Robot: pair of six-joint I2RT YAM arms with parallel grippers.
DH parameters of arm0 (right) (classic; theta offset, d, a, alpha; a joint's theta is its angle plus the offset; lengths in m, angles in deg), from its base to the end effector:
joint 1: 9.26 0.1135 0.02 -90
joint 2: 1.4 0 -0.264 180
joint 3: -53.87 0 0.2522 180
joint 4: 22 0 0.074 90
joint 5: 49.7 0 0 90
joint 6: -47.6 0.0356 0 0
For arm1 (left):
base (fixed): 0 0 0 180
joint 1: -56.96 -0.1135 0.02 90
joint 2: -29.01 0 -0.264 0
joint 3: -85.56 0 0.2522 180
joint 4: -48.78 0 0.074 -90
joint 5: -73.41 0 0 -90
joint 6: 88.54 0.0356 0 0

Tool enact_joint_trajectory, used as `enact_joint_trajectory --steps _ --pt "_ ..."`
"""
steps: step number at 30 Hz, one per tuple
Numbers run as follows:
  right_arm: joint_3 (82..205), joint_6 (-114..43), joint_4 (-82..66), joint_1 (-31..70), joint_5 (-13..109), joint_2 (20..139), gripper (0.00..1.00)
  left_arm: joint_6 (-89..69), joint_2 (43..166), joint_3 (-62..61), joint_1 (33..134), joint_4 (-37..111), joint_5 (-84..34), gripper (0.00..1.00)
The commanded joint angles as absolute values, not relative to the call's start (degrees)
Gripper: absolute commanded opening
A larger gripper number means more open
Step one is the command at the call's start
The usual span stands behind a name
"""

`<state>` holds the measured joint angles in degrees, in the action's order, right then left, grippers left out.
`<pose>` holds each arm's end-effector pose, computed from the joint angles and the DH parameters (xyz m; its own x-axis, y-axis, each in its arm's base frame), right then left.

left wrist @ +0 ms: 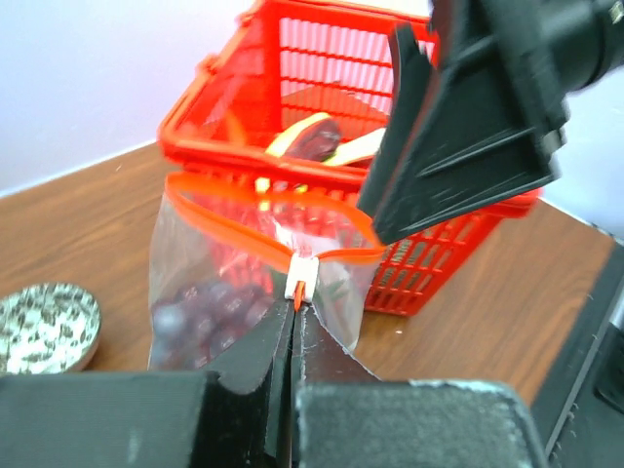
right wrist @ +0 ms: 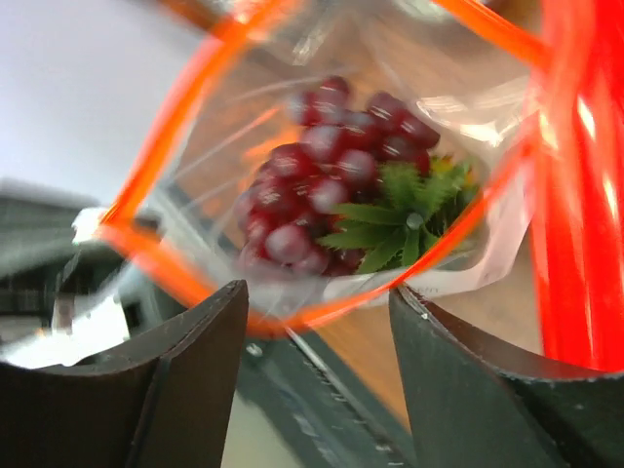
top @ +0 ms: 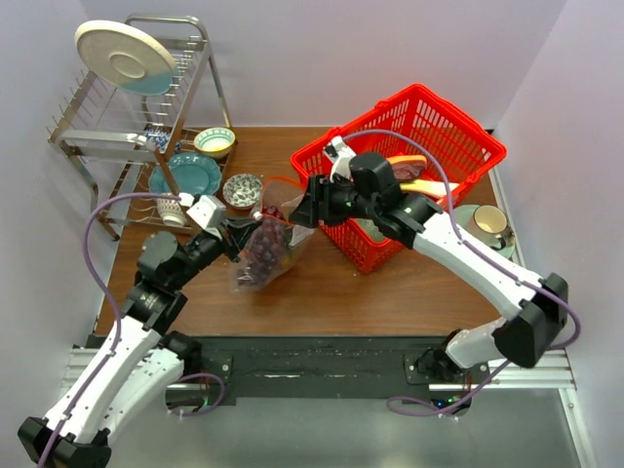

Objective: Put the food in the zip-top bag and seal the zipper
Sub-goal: Zip the zipper food storage bag at the center of the board.

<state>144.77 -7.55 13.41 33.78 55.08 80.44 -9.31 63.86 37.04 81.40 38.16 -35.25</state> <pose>0.2341 0.2310 0.3664 -0.7388 0.0661 -0.6707 -0.4933 0.6250 0.6050 0.1373 -0.0749 0.3297 -0.0800 -0.1581 -0.9842 0.6799 0.7134 -0.1699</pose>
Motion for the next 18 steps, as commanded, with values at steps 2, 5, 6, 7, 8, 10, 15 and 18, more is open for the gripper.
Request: enact_joint_trajectory --steps 2,5,6,7,8,10,15,18 --pt "147.17 -29.82 9.69 33.89 66.04 74.37 0.67 -5.58 64.86 26.99 81.48 32.24 -44.97 0.00" --pt "148.75 -35.80 9.78 33.80 68.32 73.40 0.83 -5.13 65.48 23.03 81.48 27.22 -47.43 0.00" --pt "148.84 -38.51 8.65 33.89 69.64 73.22 0.92 -5.05 65.65 21.37 81.48 26.24 -48.40 0.00" --pt "148.84 -39.41 7.94 33.80 70.61 72.96 0.93 -5.13 65.92 20.66 81.48 25.36 -49.37 0.00" --pt "148.66 -40.37 7.24 33.89 73.32 72.87 0.92 -5.39 66.01 19.95 81.48 23.96 -50.94 0.00" --pt "148.40 -42.05 4.87 33.89 76.92 72.96 0.87 -6.45 66.44 18.02 81.48 22.63 -52.36 0.00" --pt "146.12 -43.99 -2.94 34.42 84.24 73.57 0.73 -9.25 67.76 14.59 81.48 19.55 -57.11 0.00" --pt "145.41 -44.34 -5.67 34.60 86.86 73.48 0.70 -11.71 68.73 13.62 81.48 19.64 -59.39 0.00"
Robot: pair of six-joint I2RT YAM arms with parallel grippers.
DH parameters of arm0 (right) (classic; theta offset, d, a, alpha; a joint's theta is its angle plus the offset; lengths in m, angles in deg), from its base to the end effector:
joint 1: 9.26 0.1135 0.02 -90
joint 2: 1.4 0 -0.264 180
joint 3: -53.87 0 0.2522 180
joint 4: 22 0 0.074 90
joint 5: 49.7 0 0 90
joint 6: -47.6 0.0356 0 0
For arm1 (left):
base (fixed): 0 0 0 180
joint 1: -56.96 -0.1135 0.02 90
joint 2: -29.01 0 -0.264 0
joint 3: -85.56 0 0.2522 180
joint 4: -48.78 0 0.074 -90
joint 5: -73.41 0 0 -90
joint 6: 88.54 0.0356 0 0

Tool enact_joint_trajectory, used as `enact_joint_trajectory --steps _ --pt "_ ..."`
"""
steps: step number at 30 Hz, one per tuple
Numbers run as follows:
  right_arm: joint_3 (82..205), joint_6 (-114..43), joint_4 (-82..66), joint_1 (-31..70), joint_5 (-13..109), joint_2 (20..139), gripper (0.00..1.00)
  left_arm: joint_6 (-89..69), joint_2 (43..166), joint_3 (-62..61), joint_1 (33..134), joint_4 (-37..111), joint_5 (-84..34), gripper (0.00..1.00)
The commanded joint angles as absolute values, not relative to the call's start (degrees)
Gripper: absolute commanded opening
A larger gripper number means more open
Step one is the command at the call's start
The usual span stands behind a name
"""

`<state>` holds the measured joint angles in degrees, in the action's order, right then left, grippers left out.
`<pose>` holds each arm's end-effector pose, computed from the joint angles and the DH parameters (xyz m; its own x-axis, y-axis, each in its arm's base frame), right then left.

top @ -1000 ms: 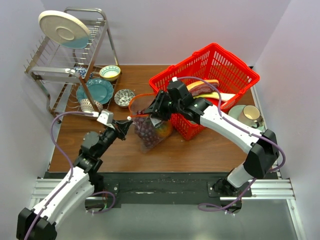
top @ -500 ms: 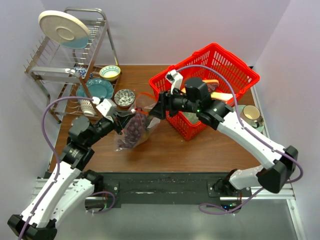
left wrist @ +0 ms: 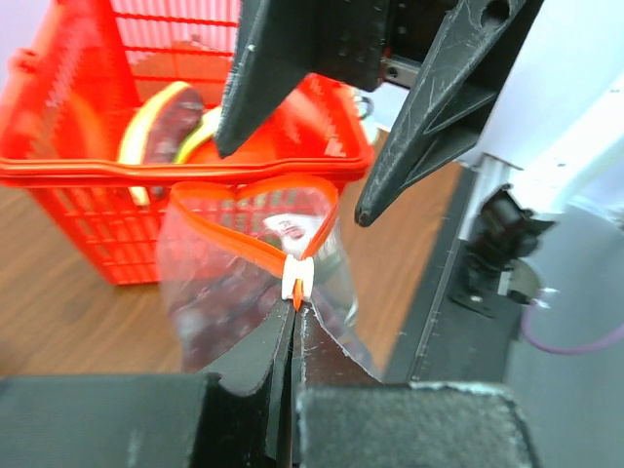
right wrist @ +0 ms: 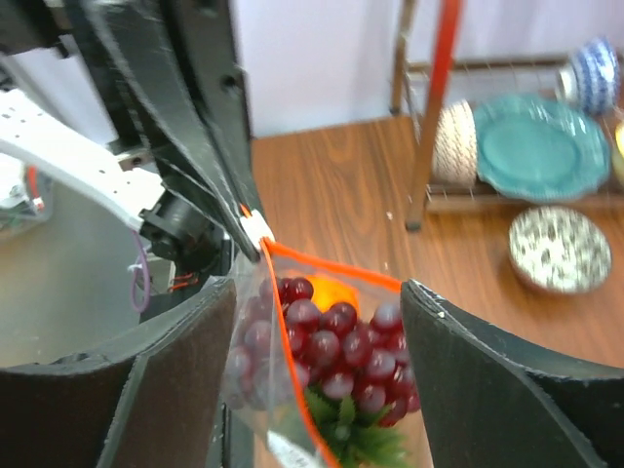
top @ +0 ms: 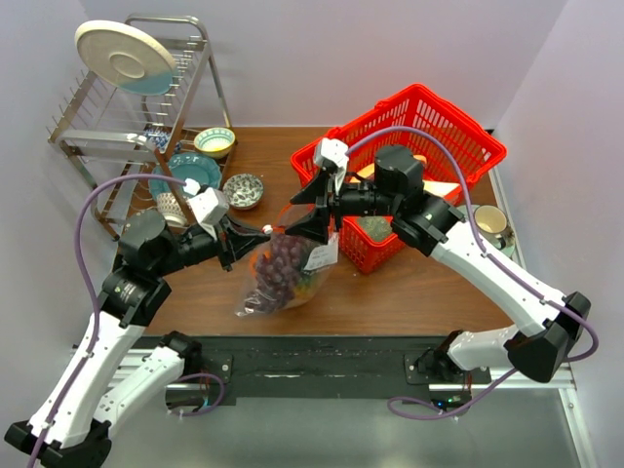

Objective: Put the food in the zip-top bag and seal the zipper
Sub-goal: Zip the zipper food storage bag at the center of the board.

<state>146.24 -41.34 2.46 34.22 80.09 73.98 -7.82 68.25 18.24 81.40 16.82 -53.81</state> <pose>0.1984 0.2196 0.4295 -0.1126 -0.0872 -0.9898 -0.9873 0.1226 0.1015 0.1187 -0.0776 0.3923 -0.2025 -0.0490 -0.9780 0.8574 0.4736 -0.2013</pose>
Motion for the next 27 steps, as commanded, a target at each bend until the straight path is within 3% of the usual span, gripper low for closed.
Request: enact_joint_trajectory --steps 1,5,13,22,25,27 --pt "144.63 -44.25 -6.56 34.77 87.40 73.14 0.70 -12.16 69.08 13.44 81.48 19.72 -59.92 0.00" --pt "143.92 -44.60 -8.06 35.91 89.78 73.31 0.70 -14.53 69.96 12.74 81.48 19.64 -60.98 0.00" --pt "144.27 -44.87 -7.97 36.88 91.62 74.36 0.56 -15.15 70.75 12.03 81.48 19.37 -61.33 0.00" --pt "146.29 -44.69 -6.92 37.58 92.68 76.56 0.53 -14.98 70.23 12.30 81.48 21.83 -64.14 0.00" --pt "146.64 -44.60 -6.57 37.76 93.20 77.00 0.46 -14.98 70.31 11.77 81.48 21.75 -64.49 0.00" --pt "146.73 -44.60 -6.31 37.85 93.47 77.09 0.31 -14.89 70.58 11.51 81.48 21.57 -64.49 0.00"
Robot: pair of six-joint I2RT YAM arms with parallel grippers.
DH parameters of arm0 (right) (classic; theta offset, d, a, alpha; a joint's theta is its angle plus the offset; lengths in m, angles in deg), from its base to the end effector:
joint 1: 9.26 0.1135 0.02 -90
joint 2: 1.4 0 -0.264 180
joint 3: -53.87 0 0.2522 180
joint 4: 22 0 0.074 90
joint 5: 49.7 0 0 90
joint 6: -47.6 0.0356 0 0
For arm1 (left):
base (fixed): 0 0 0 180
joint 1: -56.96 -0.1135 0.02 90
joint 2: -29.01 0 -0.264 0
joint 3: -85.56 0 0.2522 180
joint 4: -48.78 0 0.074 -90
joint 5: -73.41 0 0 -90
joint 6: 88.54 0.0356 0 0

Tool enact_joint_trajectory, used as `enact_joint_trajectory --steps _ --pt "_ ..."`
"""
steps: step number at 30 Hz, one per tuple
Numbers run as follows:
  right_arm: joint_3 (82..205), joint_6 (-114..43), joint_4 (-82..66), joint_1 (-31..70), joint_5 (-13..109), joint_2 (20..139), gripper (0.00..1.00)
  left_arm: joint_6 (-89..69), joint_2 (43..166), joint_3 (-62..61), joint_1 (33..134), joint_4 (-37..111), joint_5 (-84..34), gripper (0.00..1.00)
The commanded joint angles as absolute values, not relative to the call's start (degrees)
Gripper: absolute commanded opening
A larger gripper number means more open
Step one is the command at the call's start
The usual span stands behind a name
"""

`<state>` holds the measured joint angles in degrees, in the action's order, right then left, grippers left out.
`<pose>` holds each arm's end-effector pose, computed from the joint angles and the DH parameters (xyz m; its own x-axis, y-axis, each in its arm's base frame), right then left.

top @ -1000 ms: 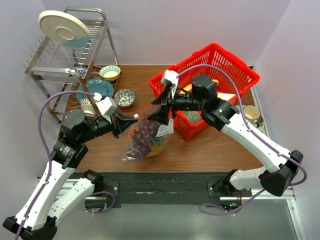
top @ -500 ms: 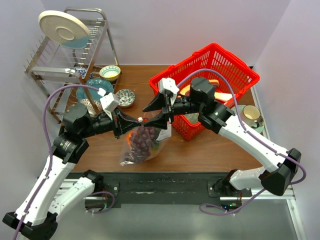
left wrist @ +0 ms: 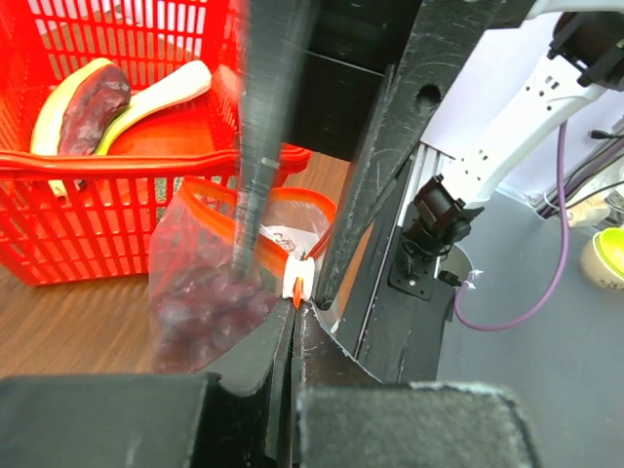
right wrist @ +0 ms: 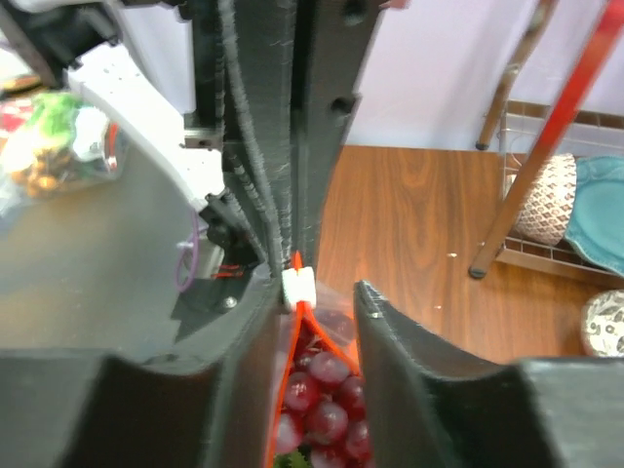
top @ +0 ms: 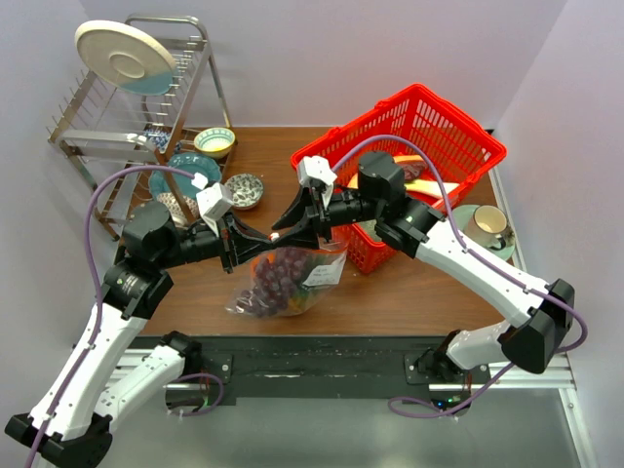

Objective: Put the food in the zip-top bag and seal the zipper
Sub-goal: Zip the zipper food storage bag at the center of the board.

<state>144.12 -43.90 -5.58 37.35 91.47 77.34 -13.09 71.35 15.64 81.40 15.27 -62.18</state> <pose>0.1939 0.2455 0.4145 -0.0329 -0.0587 -0.9977 -0.9900 -0.1349 0.0406 0.1231 -0.0839 0.3979 -0.3263 -0.0448 -0.9442 0.8827 0.3428 -0.3213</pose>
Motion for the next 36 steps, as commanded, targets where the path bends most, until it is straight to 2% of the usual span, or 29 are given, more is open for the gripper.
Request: enact_joint_trajectory --steps 1,2,4,9,15,18,28,31,36 --pt "146.64 -44.60 -6.22 37.85 93.47 77.09 0.26 -14.89 70.67 11.42 81.48 21.31 -64.23 0.00" --pt "146.73 -44.60 -5.78 37.85 93.38 77.26 0.11 -14.71 70.84 11.16 81.48 21.13 -64.32 0.00" --pt "146.90 -45.04 -5.08 37.85 93.38 77.09 0.00 -14.45 70.84 10.89 81.48 20.87 -63.79 0.00" --pt "146.38 -46.45 -2.44 37.85 91.63 75.86 0.00 -12.52 69.61 9.49 81.48 19.03 -60.72 0.00" --pt "144.01 -47.33 -1.21 37.85 89.78 73.66 0.00 -7.51 68.38 5.53 81.48 12.17 -51.50 0.00" --pt "142.96 -47.24 -0.51 37.93 89.25 72.96 0.00 -4.88 67.68 4.30 81.48 8.93 -45.00 0.00" --pt "136.45 -46.71 3.71 37.85 86.53 69.18 0.00 0.58 66.71 3.94 81.48 1.71 -10.92 0.00" --pt "134.17 -46.19 6.08 37.93 84.69 67.17 0.00 1.02 66.45 4.21 81.48 0.48 -3.97 0.00" --pt "129.52 -45.22 9.25 37.85 81.35 62.42 0.00 1.20 66.10 5.00 81.48 -0.05 0.63 0.00"
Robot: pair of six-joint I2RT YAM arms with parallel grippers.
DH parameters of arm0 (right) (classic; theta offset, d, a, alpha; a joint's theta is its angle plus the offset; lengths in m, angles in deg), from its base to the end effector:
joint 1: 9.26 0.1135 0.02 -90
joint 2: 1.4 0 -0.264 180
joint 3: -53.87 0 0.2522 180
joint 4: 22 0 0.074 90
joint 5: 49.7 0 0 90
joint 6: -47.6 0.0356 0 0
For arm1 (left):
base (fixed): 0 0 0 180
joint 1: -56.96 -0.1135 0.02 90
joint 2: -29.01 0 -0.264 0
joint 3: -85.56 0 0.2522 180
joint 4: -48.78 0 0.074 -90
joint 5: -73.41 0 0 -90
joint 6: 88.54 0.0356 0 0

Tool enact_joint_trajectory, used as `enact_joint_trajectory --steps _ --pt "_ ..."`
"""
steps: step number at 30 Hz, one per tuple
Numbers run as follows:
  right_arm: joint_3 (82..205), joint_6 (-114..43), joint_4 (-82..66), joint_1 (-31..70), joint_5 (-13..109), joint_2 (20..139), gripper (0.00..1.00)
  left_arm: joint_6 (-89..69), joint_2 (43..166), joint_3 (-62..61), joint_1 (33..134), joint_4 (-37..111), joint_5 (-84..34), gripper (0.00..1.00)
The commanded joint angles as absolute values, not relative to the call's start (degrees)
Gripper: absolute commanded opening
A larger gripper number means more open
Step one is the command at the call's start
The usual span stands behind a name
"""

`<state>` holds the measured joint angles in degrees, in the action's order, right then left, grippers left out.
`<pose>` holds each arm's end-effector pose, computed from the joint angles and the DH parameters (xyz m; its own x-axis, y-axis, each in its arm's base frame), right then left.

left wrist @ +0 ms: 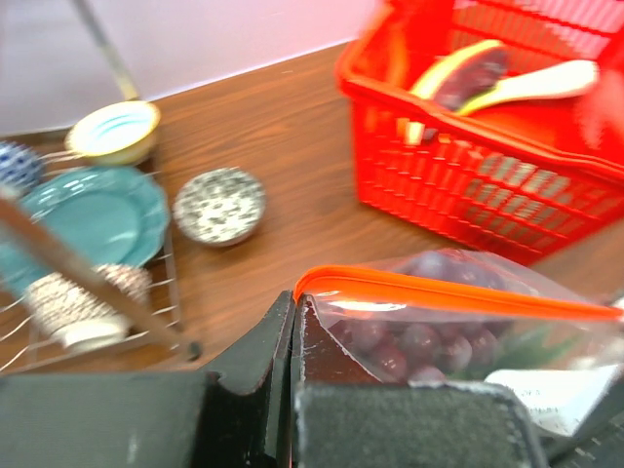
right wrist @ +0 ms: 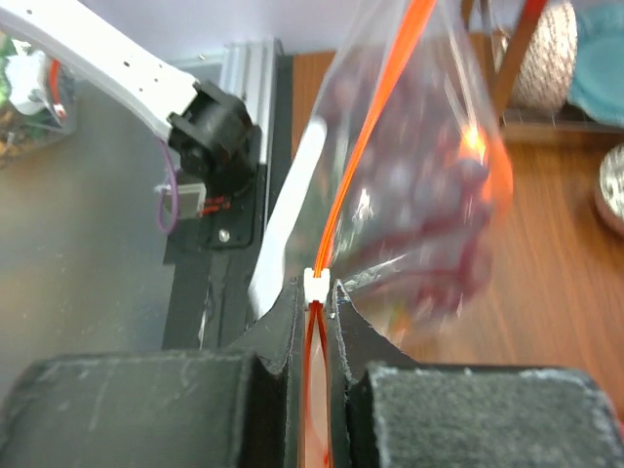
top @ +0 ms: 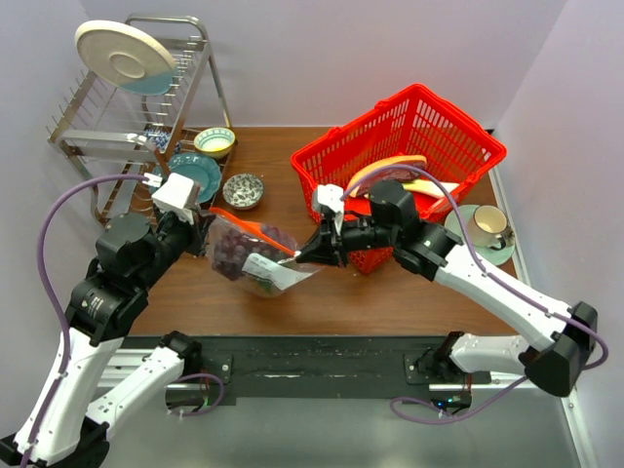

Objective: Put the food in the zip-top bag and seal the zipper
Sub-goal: Zip the zipper food storage bag at the center of the board, then place the zipper food storage bag at the center of the board.

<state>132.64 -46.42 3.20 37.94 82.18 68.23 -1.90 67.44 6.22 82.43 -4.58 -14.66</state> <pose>0.1685 0.2170 0.3732 -0.1186 -0.2049 -0.9716 -0.9929 0.0209 0.1169 0.1005 -0.0466 0.4191 -0.2178 0.0388 -0.9752 0.3880 0.9203 -0.0500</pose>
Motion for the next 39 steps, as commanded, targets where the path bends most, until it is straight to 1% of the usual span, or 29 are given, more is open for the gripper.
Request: enact_joint_trajectory --steps 1,6,12,15,19,21,25,28,29,31,32,34,36,39 --pt "128.63 -44.52 9.25 37.85 80.64 61.45 0.00 1.20 66.10 5.35 81.48 -0.05 1.33 0.00" --pt "124.06 -42.76 8.99 37.85 76.25 55.31 0.00 2.87 66.45 5.97 81.48 0.12 2.92 0.00" --pt "123.61 -41.18 10.22 37.85 73.08 53.18 0.00 1.90 66.10 8.08 81.48 2.75 -1.47 0.00" --pt "124.93 -39.86 10.83 37.93 72.12 53.36 0.00 -0.65 65.92 10.44 81.48 5.29 -5.42 0.00" --pt "125.37 -36.17 11.80 37.85 70.53 53.71 0.00 -5.64 65.57 17.19 81.48 10.84 -11.57 0.00" --pt "125.11 -35.99 13.20 37.85 70.36 53.53 0.00 -7.06 66.09 19.67 81.48 13.99 -12.72 0.00" --pt "124.06 -36.60 16.62 37.85 66.24 52.66 0.00 -9.52 70.12 24.07 81.48 18.75 -14.75 0.00" --pt "123.35 -35.99 19.00 37.85 57.46 51.60 0.00 -10.84 73.11 26.00 81.39 23.58 -15.97 0.00" --pt "122.83 -35.55 19.62 37.85 49.52 51.16 0.00 -11.02 73.91 26.44 81.39 24.90 -16.33 0.00" --pt "122.30 -34.15 21.28 37.85 42.09 50.90 0.00 -11.63 76.36 27.15 81.39 28.15 -16.33 0.00" --pt "122.21 -33.71 21.73 37.85 36.14 50.90 0.00 -11.81 77.16 27.33 81.39 30.16 -16.24 0.00" --pt "122.03 -32.56 22.52 37.67 30.74 50.98 0.00 -12.34 79.44 27.85 81.39 32.37 -16.24 0.00" --pt "122.12 -32.04 22.61 37.67 26.17 51.42 0.00 -13.21 80.68 29.16 81.30 37.63 -16.24 0.00" --pt "122.21 -31.51 22.43 37.32 22.73 52.38 0.00 -14.53 82.35 31.54 81.30 44.93 -16.33 0.00"
